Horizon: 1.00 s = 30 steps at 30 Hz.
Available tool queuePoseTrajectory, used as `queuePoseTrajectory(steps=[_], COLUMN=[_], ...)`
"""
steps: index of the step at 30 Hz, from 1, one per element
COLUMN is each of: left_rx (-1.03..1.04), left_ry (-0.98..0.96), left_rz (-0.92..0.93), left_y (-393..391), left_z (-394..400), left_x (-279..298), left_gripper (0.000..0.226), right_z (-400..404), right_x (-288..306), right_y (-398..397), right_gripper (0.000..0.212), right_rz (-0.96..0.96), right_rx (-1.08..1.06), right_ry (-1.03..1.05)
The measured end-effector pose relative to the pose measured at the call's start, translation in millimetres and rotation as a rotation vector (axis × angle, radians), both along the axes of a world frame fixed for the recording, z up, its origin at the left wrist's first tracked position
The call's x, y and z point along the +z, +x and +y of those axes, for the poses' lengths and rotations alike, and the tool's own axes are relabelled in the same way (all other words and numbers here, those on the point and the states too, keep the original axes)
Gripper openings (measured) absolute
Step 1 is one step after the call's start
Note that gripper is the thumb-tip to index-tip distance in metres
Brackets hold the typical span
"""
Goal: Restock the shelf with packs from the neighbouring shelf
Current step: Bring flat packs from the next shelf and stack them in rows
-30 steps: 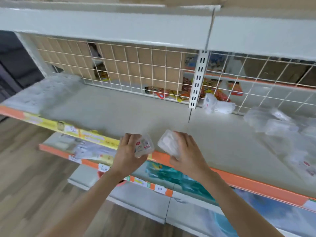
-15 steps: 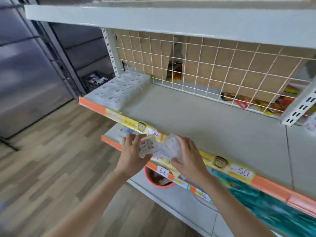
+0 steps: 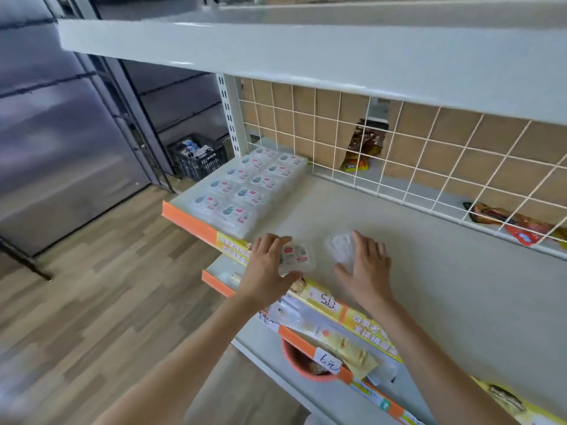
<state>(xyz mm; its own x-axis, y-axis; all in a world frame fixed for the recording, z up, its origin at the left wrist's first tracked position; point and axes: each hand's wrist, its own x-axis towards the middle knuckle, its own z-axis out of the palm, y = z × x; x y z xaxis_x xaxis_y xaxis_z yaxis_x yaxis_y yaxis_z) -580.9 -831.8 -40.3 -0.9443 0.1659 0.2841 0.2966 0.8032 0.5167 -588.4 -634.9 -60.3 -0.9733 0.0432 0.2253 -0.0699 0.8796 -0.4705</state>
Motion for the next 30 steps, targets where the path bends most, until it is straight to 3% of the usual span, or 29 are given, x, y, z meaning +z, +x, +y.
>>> queuePoseTrajectory(steps=[12, 16, 22, 25, 27, 30], left_rx=[-0.38, -0.453, -0.44, -0.366, -0.341, -0.352], left_ry=[0.096, 0.146, 0.163, 0.215, 0.219, 0.204], left_rz=[-0.245, -0.205, -0.063, -0.055, -0.064, -0.074], left_y=[-94, -101, -99, -99, -101, -102], left_z=[13, 9, 8, 6, 6, 5], left_x=[-23, -27, -36, -35, -37, -37], left_gripper=[0.069, 0.073, 0.059, 0.056, 0.058, 0.058], right_z=[10, 11, 8, -4, -8, -7], right_x=[-18, -16, -12, 3, 9, 2], right_y=[-12, -10, -16, -14, -14, -17], right_gripper=[0.075, 0.082, 0.07, 0.062, 0.038, 0.013], right_rz=[-0.029, -0.092, -0.074, -0.043, -0.019, 0.024], right_rx=[-0.381, -0.448, -0.379, -0.313, -0.287, -0.33], right_ry=[0.057, 0.054, 0.088, -0.134, -0.389, -0.48])
